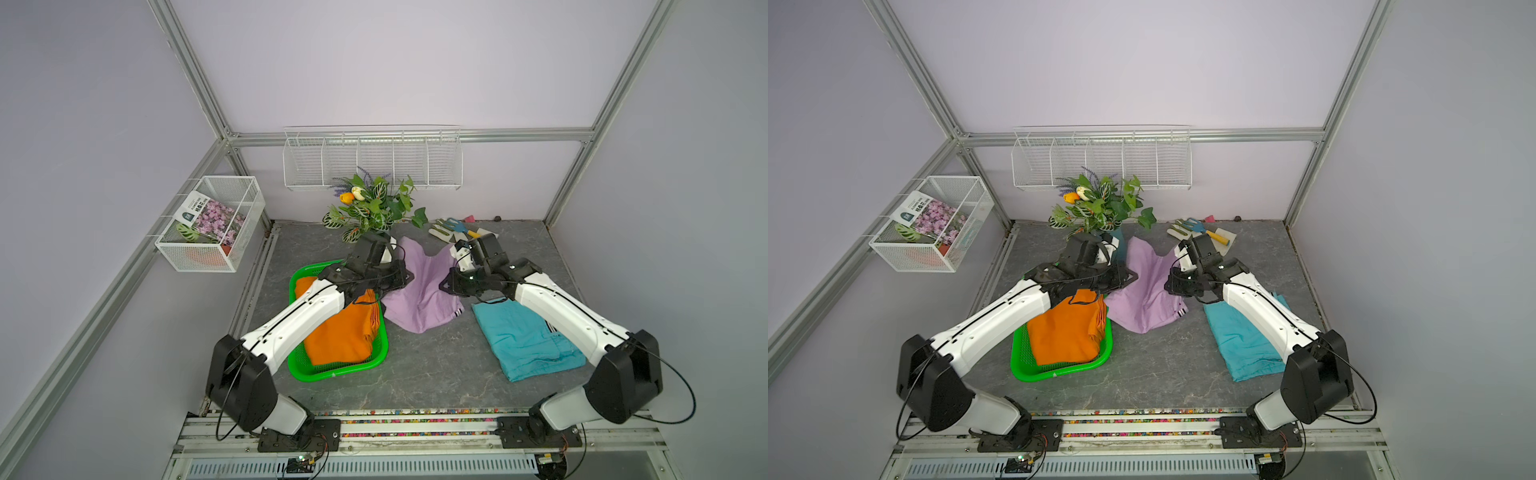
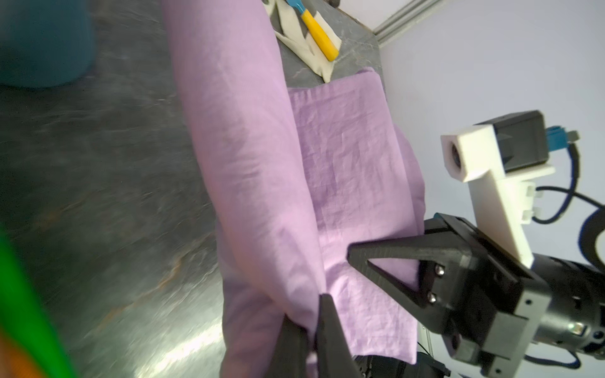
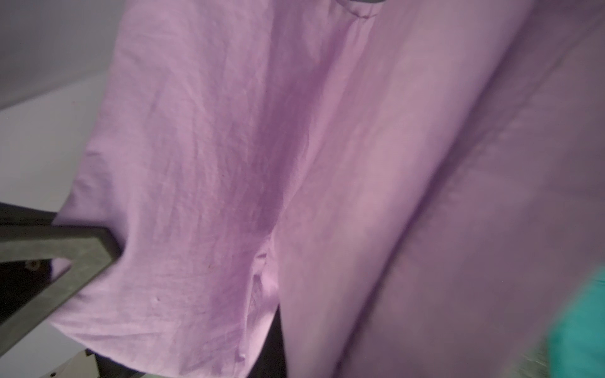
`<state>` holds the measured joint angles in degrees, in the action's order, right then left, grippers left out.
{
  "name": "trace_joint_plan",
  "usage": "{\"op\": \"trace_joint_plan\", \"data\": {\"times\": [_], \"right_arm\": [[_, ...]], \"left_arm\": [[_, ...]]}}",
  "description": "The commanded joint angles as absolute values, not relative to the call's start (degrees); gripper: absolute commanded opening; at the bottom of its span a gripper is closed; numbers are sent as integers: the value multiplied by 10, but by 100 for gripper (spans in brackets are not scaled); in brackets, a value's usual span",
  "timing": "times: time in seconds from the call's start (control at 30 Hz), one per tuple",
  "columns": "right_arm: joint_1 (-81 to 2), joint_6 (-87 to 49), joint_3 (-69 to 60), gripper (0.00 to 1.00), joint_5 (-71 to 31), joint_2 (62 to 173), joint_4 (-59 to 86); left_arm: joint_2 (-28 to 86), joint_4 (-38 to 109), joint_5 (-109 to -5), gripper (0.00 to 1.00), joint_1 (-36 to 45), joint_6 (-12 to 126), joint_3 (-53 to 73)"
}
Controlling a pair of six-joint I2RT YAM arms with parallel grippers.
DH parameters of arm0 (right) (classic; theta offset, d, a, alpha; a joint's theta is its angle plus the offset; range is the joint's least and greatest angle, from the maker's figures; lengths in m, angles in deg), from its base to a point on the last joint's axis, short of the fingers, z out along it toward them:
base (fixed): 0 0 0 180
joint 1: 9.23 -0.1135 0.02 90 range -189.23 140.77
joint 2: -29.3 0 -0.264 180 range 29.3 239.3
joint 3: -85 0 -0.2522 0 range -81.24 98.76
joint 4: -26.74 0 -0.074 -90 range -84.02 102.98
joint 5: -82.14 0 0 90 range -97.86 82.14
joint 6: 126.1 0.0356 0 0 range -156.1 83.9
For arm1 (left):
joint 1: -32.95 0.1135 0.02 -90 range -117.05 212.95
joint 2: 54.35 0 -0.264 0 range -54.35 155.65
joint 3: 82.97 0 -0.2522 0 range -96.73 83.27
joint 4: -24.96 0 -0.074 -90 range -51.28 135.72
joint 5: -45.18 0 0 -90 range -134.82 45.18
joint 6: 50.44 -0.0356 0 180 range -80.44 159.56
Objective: Put the folded long pants in the basket
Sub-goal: Pick up the long pant at the center of the board, then place the long pant in the basket.
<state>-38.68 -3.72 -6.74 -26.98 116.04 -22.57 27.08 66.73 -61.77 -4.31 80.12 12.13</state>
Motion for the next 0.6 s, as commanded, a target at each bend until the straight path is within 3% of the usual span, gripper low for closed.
{"op": "trace_joint_plan", "data": {"times": [0.0, 0.33, 0.57], "right_arm": [[-420, -22, -27, 0, -267, 1171, -185], [-500, -32, 107, 0, -281, 1263, -174], [-537, -44, 230, 0, -299, 1375, -181]], "left_arm": [[209, 708, -552, 0, -40, 826, 153], [20, 774, -372, 0, -23, 876, 243], [-4, 822, -389, 0, 67, 849, 245]]}}
